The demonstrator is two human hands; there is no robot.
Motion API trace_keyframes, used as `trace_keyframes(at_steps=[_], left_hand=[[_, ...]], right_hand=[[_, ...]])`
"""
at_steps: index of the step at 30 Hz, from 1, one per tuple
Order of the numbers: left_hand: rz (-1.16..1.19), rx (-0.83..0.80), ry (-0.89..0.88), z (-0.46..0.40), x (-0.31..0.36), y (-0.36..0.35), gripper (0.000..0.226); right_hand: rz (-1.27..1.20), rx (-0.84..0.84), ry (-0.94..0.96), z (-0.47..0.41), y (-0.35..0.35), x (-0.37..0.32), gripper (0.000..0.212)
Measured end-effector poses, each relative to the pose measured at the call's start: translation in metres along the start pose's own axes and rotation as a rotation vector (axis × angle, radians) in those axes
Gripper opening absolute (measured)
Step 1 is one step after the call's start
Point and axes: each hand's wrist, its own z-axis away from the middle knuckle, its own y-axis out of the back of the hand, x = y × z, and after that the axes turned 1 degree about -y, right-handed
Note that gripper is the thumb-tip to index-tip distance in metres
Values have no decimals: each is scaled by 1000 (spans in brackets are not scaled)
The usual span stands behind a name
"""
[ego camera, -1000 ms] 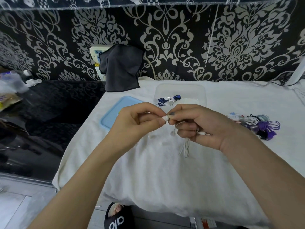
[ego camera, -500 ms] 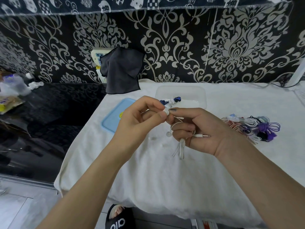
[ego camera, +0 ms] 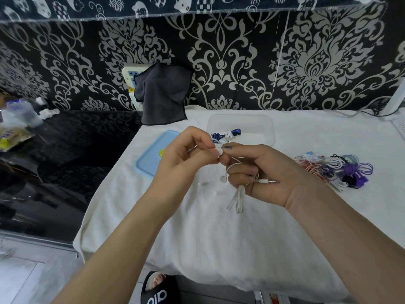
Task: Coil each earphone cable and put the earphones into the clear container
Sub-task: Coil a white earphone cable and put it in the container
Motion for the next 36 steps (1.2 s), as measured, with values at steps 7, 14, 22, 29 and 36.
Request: trace_keyframes(at_steps=[7, 14, 22, 29, 36], left_hand=[[-119, -19, -71, 4, 1, 0, 7], [-197, -30, -123, 6, 4, -3, 19], [-207, -15, -142, 6, 3, -4, 16], [-203, 20, -133, 5, 1, -3, 7], [-38, -1, -40, 2, 2, -1, 13]], right_hand=[[-18, 7, -11, 0, 0, 1, 9], [-25, 0, -20, -1, 0, -1, 10], [12, -26, 1, 3, -3, -2, 11], [42, -44, 10, -2, 2, -1, 15], [40, -31, 22, -3, 2, -1, 32]])
